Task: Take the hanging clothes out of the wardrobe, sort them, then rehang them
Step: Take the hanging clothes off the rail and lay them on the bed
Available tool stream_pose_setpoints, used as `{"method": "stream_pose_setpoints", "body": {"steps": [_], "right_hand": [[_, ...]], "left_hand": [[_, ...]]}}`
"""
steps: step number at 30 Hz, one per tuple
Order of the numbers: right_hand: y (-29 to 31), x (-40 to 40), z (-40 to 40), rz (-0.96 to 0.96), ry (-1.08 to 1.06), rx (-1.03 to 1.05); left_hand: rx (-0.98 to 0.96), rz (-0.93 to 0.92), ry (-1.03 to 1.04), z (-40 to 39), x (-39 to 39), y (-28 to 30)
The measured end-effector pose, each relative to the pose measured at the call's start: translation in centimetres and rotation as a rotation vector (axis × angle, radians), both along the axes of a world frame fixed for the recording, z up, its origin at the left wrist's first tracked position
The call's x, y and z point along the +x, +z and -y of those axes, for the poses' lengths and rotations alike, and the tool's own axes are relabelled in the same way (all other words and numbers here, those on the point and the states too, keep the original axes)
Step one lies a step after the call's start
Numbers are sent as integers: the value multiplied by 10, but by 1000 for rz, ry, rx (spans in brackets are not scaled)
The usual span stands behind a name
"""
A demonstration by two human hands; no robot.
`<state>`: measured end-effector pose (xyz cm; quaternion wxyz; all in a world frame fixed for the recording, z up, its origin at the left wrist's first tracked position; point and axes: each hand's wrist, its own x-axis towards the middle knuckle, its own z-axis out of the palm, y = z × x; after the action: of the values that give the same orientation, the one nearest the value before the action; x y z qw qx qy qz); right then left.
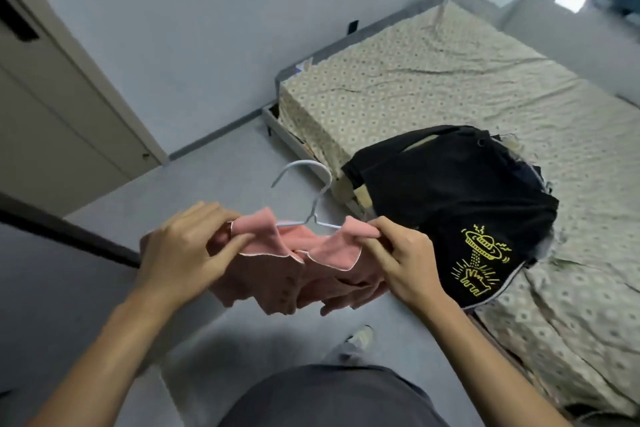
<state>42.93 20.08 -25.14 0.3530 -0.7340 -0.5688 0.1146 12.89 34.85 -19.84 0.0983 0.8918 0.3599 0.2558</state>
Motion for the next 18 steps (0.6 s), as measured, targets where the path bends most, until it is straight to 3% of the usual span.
{"method": "stream_pose_setpoints", "body": {"steps": [10,18], "right_hand": [[7,177,47,-1,-391,-13],[-23,274,65,-70,-683,-141]], "left_hand": [[-47,-53,-352,-63,258,-12],[-121,-129,-639,-100,433,-55]]}}
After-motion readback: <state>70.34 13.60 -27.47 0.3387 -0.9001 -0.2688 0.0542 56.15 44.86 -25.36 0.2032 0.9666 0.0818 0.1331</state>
